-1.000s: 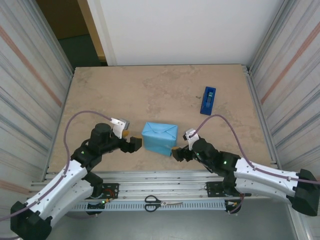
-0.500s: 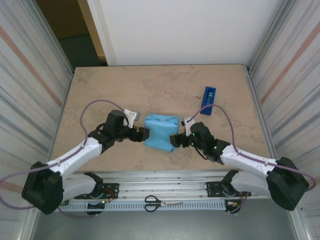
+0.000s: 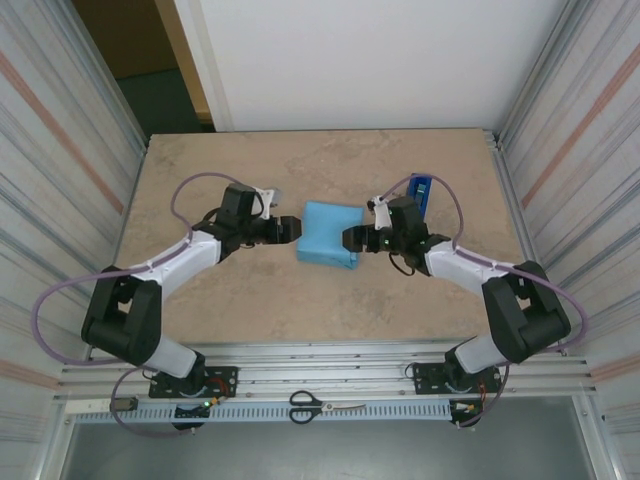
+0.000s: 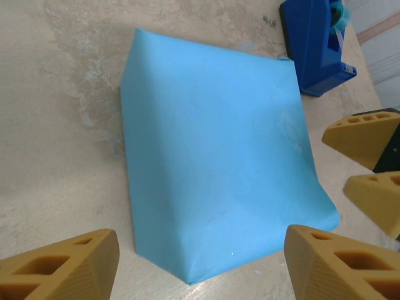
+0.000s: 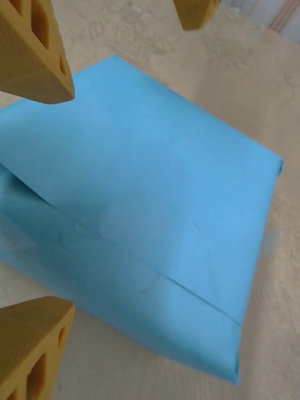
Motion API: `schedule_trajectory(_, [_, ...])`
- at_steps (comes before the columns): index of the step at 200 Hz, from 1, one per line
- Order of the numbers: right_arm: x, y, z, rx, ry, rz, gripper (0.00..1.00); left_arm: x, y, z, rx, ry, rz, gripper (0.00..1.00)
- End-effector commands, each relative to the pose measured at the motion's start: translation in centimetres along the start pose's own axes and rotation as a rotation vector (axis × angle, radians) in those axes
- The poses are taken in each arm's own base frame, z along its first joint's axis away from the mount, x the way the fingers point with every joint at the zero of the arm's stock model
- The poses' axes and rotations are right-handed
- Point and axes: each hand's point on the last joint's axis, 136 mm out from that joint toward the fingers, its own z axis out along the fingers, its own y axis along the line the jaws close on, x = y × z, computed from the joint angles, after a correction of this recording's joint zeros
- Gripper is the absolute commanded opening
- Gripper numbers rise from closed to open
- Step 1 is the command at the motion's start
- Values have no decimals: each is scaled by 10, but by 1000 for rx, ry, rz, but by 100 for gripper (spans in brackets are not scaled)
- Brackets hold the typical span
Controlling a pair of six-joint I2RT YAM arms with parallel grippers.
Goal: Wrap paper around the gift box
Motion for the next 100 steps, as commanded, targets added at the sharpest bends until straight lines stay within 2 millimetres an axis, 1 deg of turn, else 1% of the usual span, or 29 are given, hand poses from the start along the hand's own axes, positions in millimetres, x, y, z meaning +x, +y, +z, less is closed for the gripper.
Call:
schedule_trajectory(1, [-27, -6, -32, 112, -84, -55, 84, -8, 18, -32, -55, -72, -31, 71])
schedule_trajectory(10, [-34, -18, -52, 214, -148, -92, 87, -10, 34, -48, -112, -121, -38, 74])
schedule_trajectory(18, [-39, -34, -70, 324, -200, -110, 89, -12, 51, -62, -174, -164, -49, 77])
schedule_trajectory(29, [-44, -69, -104, 535, -282, -100, 91, -12, 78, -83, -281, -220, -68, 82])
schedule_trajectory(40, [-42, -99, -132, 669, -331, -77, 93, -12, 104, -102, -384, -270, -72, 85])
schedule_trajectory(54, [-35, -132, -156, 775, -381, -31, 93, -12, 134, -127, -527, -333, -92, 88])
schedule_trajectory(56, [-33, -140, -161, 798, -391, -15, 93, -12, 137, -130, -545, -340, -90, 89])
schedule_trajectory(72, [-24, -167, -174, 832, -410, 46, 94, -10, 165, -150, -713, -377, -60, 91])
schedule_trajectory(81, [-17, -180, -175, 835, -413, 60, 94, -9, 176, -153, -778, -382, -16, 92])
schedule_trajectory(90, [-9, -193, -173, 833, -422, 78, 94, -7, 183, -154, -816, -381, 14, 92])
schedule_trajectory(100, [-7, -203, -171, 826, -450, 87, 94, -5, 192, -152, -852, -382, 39, 93])
